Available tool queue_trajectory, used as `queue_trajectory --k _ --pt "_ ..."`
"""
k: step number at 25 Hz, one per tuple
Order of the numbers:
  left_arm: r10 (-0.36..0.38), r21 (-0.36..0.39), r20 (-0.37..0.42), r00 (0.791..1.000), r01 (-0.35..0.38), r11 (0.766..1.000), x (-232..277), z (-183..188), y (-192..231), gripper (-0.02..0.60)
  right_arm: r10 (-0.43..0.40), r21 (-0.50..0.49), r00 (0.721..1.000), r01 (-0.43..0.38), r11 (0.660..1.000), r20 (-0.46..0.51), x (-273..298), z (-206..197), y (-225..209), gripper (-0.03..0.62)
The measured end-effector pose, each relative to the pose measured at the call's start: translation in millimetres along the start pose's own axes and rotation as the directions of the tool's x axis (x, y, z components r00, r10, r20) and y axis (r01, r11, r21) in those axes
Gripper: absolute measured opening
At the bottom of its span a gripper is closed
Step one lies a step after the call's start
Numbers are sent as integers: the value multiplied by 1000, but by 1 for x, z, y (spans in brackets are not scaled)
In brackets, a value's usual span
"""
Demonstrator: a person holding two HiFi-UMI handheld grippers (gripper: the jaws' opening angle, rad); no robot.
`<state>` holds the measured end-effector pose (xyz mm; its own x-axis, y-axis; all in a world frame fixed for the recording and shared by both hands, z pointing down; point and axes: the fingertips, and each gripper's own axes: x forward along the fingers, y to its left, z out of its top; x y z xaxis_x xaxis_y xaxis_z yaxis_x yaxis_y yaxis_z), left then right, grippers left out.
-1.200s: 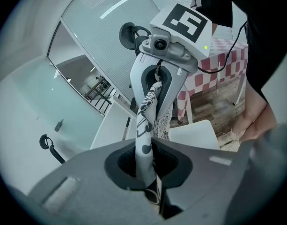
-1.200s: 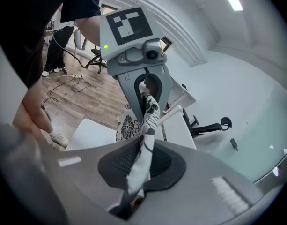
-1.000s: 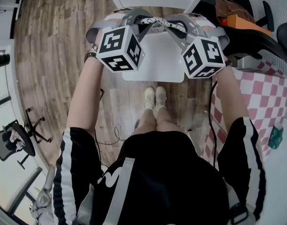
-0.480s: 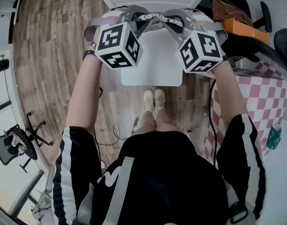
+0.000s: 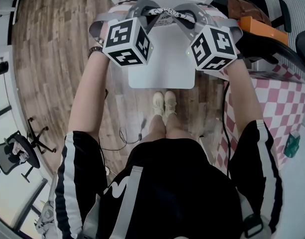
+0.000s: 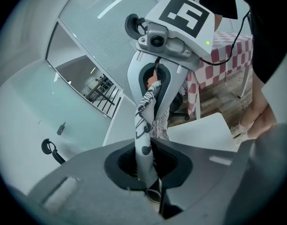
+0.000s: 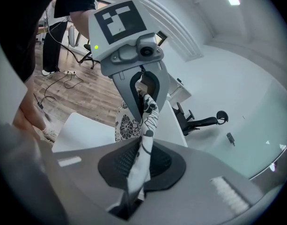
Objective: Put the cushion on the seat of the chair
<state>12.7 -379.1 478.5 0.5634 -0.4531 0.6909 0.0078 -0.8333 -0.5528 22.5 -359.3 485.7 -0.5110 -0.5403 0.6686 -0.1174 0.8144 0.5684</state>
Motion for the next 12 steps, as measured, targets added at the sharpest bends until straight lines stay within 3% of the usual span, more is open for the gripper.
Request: queue_trajectory --k 6,12 --pt "-9 -13 7 1000 9 1000 13 -6 -28 18 45 24 999 -45 999 -16 8 -12 28 11" --pt "-70 -22 19 997 70 997 22 -10 -71 17 105 58 994 -104 993 -18 11 -21 70 12"
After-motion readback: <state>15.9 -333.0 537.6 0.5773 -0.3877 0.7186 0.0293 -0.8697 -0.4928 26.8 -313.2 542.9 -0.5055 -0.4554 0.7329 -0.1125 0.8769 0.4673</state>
